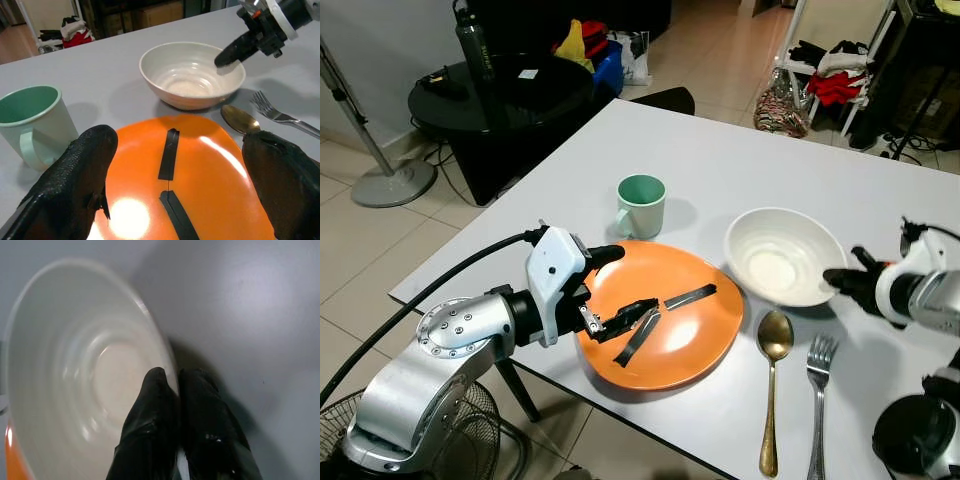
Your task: Setting the table
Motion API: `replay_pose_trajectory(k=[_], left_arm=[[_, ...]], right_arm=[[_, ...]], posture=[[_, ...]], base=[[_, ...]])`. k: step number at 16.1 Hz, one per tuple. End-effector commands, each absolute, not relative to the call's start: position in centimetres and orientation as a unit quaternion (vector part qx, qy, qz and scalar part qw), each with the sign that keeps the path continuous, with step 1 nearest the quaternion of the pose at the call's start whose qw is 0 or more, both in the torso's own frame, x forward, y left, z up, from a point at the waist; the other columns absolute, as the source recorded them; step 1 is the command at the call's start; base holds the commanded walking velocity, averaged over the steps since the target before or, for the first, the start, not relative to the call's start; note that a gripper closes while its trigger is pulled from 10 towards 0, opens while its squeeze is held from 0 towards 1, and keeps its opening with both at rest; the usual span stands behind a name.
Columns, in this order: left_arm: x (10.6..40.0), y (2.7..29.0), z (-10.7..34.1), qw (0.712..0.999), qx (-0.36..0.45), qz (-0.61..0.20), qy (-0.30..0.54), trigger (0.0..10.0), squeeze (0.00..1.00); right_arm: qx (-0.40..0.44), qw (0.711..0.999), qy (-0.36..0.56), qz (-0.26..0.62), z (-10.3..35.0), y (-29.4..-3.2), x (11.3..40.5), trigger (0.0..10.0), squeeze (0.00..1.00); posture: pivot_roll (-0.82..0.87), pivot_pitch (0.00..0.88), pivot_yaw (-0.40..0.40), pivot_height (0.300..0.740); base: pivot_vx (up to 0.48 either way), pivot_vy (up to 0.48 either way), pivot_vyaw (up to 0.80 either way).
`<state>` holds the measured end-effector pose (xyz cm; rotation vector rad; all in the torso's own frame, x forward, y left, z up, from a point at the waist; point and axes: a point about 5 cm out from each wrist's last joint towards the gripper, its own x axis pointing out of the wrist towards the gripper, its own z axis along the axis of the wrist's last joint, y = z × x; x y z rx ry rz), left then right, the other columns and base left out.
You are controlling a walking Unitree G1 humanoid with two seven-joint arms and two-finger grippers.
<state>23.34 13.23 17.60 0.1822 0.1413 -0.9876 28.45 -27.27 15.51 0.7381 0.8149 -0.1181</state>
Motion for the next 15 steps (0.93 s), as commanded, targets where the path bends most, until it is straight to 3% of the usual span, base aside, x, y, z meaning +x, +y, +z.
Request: replay_pose_trajectory(k=[1,7,9,13,14,15], left_arm=[[23.2,13.0,17.9,0.871,0.099,-0.478,0.061,10.0,0.96],[23.3,13.1,17.9,0.873,0.102,-0.474,0.059,10.0,0.96],[23.3,13.2,18.0,0.872,0.102,-0.475,0.059,10.0,0.96],[23.1,13.1,17.9,0.87,0.102,-0.479,0.062,10.0,0.96],[23.1,13.1,17.9,0.869,0.102,-0.48,0.062,10.0,0.96],[23.1,13.1,17.9,0.869,0.103,-0.48,0.062,10.0,0.96]], right_arm=[[0.35,0.86,0.367,-0.05,16.7,-27.3,28.8,0.0,0.0],[0.331,0.887,0.322,-0.008,20.0,-26.9,29.9,0.0,0.0],[0.283,0.899,0.332,0.036,20.4,-25.6,29.9,0.0,0.0],[0.252,0.898,0.344,0.107,19.8,-21.5,30.3,0.0,0.0],[0.245,0.897,0.347,0.122,19.8,-20.6,30.4,3.6,0.0],[0.232,0.896,0.352,0.14,19.7,-19.3,30.5,10.0,0.0]], posture=[[0.06,0.0,0.023,0.74],[0.06,0.0,0.023,0.74],[0.06,0.0,0.024,0.74],[0.06,0.0,0.026,0.74],[0.06,0.0,0.025,0.74],[0.07,0.0,0.025,0.74]], base=[[0.0,0.0,0.0],[0.0,0.0,0.0],[0.0,0.0,0.0],[0.0,0.0,0.0],[0.0,0.0,0.0],[0.0,0.0,0.0]])
